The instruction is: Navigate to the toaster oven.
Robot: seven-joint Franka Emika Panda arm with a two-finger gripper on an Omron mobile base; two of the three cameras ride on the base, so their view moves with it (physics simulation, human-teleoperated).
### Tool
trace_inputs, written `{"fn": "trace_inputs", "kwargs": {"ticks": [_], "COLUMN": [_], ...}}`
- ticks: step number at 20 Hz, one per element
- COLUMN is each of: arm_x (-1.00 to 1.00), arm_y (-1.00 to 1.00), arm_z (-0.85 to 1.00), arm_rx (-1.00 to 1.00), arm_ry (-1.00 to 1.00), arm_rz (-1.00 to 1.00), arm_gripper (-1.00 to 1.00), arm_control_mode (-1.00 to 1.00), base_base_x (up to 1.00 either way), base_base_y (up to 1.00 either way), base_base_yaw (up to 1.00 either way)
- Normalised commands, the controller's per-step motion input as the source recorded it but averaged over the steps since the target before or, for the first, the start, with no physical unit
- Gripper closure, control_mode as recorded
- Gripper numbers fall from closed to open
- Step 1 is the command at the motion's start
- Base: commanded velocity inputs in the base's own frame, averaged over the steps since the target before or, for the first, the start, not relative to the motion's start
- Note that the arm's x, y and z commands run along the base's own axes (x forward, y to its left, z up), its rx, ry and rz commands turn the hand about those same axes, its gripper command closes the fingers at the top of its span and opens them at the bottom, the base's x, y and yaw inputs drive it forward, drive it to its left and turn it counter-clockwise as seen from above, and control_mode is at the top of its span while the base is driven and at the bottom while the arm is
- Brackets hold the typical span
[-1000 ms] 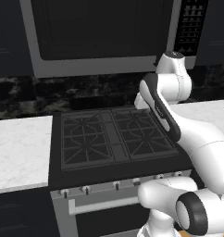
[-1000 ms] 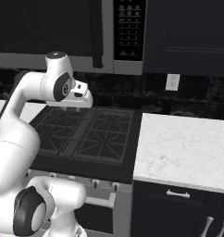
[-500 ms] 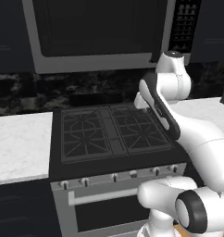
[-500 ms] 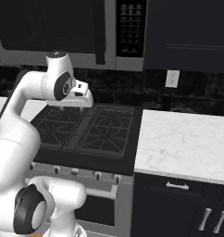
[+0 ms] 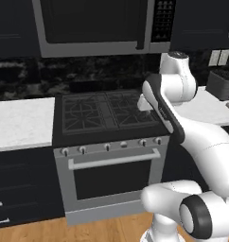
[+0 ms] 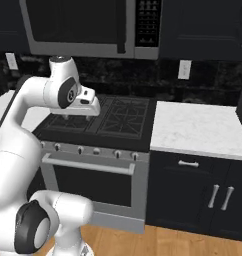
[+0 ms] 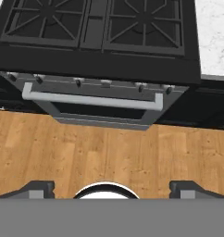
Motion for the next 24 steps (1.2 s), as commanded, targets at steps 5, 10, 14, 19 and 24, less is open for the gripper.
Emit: {"fn": "trace_inputs", "kwargs": {"ticks": [5, 10, 14, 19, 24], "arm_x": [0.0, 0.0, 0.0, 0.0, 0.0], "arm_y": [0.0, 0.0, 0.0, 0.0, 0.0], "arm_z": [0.0, 0.0, 0.0, 0.0, 0.0], "arm_rx": [0.0, 0.0, 0.0, 0.0, 0.0], "arm_ry": [0.0, 0.0, 0.0, 0.0, 0.0], "arm_rz": [0.0, 0.0, 0.0, 0.0, 0.0], "arm_gripper": [-1.0, -1.0, -1.0, -1.0, -1.0], "arm_control_mode": [1.0, 1.0, 1.0, 1.0, 1.0], "base_base_x": [-0.59, -0.45, -0.43, -0.07, -0.08], "base_base_y": [-0.01, 0.0, -0.04, -0.03, -0.12], "base_base_yaw": [0.0, 0.01, -0.02, -0.32, -0.44]}}
